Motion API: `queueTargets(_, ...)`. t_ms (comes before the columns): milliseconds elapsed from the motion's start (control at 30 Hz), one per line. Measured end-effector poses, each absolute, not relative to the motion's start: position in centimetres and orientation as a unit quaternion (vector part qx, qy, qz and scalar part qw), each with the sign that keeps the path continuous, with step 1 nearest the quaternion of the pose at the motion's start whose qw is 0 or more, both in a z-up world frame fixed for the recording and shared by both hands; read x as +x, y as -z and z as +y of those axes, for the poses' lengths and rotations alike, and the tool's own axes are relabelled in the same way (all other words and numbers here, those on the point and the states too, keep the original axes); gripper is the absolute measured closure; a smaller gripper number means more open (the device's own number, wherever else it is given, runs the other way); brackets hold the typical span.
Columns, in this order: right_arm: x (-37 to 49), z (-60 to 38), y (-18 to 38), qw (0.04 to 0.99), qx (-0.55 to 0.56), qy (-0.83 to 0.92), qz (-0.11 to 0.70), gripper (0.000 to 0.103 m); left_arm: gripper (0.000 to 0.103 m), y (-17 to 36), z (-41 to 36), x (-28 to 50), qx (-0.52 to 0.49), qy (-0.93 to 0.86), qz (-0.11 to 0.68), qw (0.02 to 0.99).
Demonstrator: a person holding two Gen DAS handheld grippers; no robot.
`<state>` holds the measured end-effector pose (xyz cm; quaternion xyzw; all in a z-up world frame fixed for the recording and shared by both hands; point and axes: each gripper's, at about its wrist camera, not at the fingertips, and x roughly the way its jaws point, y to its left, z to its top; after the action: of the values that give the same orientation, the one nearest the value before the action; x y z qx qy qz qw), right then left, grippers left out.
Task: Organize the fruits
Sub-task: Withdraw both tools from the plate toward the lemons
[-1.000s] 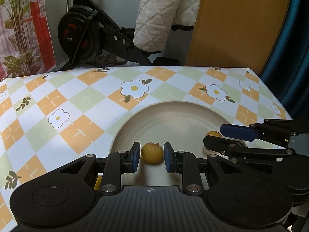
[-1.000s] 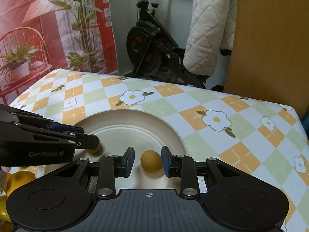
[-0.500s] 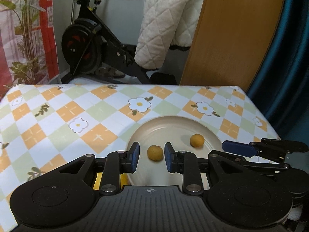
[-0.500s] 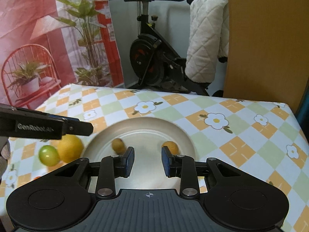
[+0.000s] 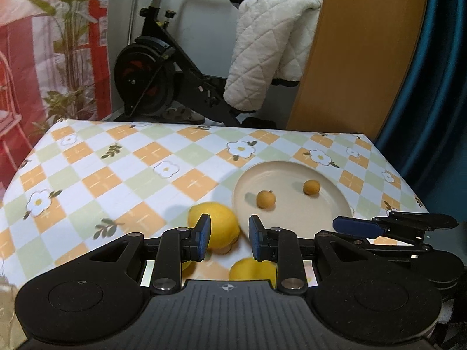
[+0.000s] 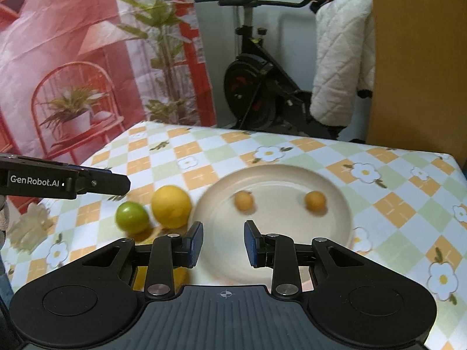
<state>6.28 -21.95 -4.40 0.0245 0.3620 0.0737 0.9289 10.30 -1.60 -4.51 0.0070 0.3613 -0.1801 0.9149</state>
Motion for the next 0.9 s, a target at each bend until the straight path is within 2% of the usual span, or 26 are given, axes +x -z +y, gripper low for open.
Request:
queueTargets(300, 5.6, -19.3, 6.0, 0.915, 0.021, -0.097, 0.392, 0.075, 0.072, 6.5, 0.0, 9.6, -0.021, 0.186, 0.385, 0.904)
queueTargets(367, 5.5, -19.0, 6.4, 0.91, 0.022, -0.102, 0.4, 0.074, 0.064, 7.0, 0.2, 9.7, -0.027, 0.188, 0.39, 0.901)
queueTargets(467, 5.4, -18.6, 6.7, 0.907, 0.021, -0.109, 0.406, 0.073, 0.058, 7.3, 0.5, 9.7, -0.034, 0.19, 0.391, 0.9)
queueTargets(900, 6.8, -17.0, 7.7, 0.894, 0.035, -0.137, 0.426, 0.064, 0.058, 8.4, 0.8, 10.2, -0.044, 0.203, 0.401, 0.892)
